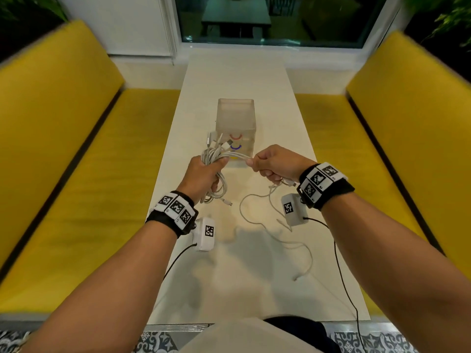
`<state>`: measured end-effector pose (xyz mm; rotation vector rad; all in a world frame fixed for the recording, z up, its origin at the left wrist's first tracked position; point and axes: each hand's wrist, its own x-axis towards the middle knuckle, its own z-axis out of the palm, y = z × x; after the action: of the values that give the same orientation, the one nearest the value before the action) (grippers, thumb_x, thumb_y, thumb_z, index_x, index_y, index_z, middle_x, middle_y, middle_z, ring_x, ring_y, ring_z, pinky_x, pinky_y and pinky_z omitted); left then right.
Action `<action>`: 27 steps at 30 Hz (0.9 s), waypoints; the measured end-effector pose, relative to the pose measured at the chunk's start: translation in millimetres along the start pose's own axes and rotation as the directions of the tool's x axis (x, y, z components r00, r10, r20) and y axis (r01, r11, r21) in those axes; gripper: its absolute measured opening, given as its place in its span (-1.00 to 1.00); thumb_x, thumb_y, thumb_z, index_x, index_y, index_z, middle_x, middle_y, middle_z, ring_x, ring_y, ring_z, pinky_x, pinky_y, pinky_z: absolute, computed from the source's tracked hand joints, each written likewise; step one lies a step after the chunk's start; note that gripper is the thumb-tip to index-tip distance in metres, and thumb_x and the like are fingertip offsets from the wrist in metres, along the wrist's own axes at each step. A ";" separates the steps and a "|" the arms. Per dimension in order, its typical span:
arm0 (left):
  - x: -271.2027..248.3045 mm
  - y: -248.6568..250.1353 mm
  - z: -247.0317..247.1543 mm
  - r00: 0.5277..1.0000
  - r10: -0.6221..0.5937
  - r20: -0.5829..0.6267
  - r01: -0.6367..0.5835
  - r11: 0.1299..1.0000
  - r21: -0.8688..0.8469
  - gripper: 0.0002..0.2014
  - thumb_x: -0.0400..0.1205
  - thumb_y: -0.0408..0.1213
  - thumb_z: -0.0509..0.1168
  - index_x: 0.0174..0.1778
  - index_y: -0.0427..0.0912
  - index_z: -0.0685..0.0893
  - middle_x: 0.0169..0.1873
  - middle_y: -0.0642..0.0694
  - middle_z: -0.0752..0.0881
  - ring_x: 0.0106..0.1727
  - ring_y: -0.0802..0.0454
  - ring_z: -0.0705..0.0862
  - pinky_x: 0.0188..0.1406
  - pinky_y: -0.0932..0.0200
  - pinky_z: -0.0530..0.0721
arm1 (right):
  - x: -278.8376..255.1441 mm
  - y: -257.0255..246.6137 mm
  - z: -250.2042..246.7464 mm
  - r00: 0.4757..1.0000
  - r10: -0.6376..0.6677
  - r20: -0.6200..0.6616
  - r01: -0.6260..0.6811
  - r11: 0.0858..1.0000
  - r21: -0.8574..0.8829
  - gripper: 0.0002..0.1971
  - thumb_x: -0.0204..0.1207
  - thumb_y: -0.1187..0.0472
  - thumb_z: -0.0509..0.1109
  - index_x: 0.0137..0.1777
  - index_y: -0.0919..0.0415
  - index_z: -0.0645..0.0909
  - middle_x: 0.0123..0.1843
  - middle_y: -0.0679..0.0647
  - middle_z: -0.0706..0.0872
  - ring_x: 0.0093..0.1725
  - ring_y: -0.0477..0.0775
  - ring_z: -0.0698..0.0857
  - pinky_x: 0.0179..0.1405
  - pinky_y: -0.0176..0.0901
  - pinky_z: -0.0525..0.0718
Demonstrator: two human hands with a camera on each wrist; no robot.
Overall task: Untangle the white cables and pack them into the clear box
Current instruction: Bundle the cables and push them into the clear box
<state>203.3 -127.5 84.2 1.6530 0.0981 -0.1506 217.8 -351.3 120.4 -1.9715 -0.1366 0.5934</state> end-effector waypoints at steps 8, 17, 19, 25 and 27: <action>4.6 -0.6 0.0 0.996 -0.080 -0.049 0.076 0.993 -0.090 -0.85 0.67 -0.16 0.43 -0.13 -0.15 0.72 -0.42 -0.14 0.59 -0.54 -0.07 0.51 -0.59 0.14 0.57 | 4.0 10.3 -4.5 0.996 0.073 0.044 -0.073 0.997 -0.006 -0.56 0.63 -0.17 0.40 -0.17 0.25 0.64 -0.48 0.02 0.44 -0.51 0.05 0.38 -0.45 -0.14 0.38; 0.9 0.5 22.1 0.999 -0.041 -0.036 0.032 0.975 -0.219 -0.70 0.68 -0.08 0.42 -0.28 -0.15 0.60 -0.61 -0.04 0.50 -0.54 -0.05 0.54 -0.51 0.16 0.53 | 5.7 10.3 31.2 0.955 0.000 -0.297 0.110 0.930 0.352 -0.62 0.79 -0.05 0.18 -0.26 0.08 0.42 -0.52 -0.01 0.25 -0.64 -0.08 0.16 -0.63 -0.39 0.14; -0.1 4.7 30.5 0.994 -0.016 -0.112 -0.004 0.985 -0.173 -0.66 0.62 0.02 0.47 -0.27 -0.16 0.63 -0.62 -0.07 0.54 -0.56 -0.05 0.52 -0.55 0.18 0.51 | 6.6 6.5 49.7 0.942 -0.017 -0.337 0.150 0.915 0.374 -0.60 0.80 -0.06 0.13 -0.28 0.08 0.39 -0.56 -0.03 0.30 -0.67 -0.09 0.19 -0.66 -0.38 0.15; 0.6 9.0 41.0 0.992 0.002 -0.126 -0.030 0.975 -0.219 -0.41 0.34 0.25 0.61 -0.13 -0.29 0.77 -0.29 -0.26 0.78 -0.26 -0.09 0.76 -0.19 -0.08 0.78 | 6.0 -3.8 89.1 0.887 -0.329 -0.323 0.297 0.944 -0.145 -0.66 0.74 0.19 0.03 -0.29 0.21 0.41 -0.37 0.05 0.55 -0.39 -0.01 0.50 -0.34 -0.06 0.47; 1.3 5.4 39.9 0.996 -0.006 -0.085 -0.013 0.976 -0.219 -0.44 0.32 0.16 0.65 -0.10 -0.29 0.78 -0.27 -0.24 0.78 -0.23 -0.09 0.76 -0.17 -0.05 0.77 | 4.2 -3.8 85.4 0.909 -0.339 -0.242 0.265 0.919 -0.290 -0.73 0.71 0.29 0.06 -0.24 0.17 0.43 -0.29 0.07 0.62 -0.31 0.06 0.60 -0.29 0.00 0.55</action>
<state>203.9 -167.8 86.0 1.4390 0.1710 -0.0639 182.5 -278.5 92.2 -2.2010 -0.3466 0.0818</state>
